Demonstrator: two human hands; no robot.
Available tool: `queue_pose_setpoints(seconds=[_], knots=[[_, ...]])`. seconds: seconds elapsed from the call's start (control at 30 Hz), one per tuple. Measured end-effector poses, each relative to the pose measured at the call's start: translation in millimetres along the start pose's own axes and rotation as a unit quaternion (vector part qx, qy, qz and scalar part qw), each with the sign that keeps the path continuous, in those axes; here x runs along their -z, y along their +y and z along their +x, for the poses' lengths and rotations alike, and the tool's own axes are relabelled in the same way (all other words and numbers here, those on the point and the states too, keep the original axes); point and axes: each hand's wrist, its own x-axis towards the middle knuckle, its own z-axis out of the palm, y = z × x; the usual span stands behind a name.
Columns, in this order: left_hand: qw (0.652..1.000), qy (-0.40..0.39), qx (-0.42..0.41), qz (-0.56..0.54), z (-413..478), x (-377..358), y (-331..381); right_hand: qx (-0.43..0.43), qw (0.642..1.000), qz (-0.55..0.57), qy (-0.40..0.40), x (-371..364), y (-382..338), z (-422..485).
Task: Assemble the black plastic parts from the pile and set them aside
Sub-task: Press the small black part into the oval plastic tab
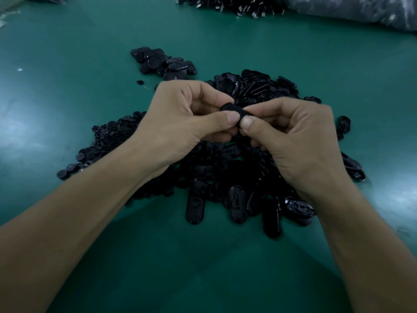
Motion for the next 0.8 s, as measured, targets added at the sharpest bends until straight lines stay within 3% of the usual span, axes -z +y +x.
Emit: queue_pose_setpoints(seconds=[0.33, 0.8], knots=[[0.999, 0.01, -0.015, 0.034, -0.8, -3.1, 0.3, -0.018, 1.0, 0.001, 0.014, -3.7, 1.1, -0.3], [0.995, 0.02, -0.039, 0.087, 1.5, 4.2, -2.0, 0.021, 0.999, -0.043, 0.013, -4.5, 1.8, -3.5]])
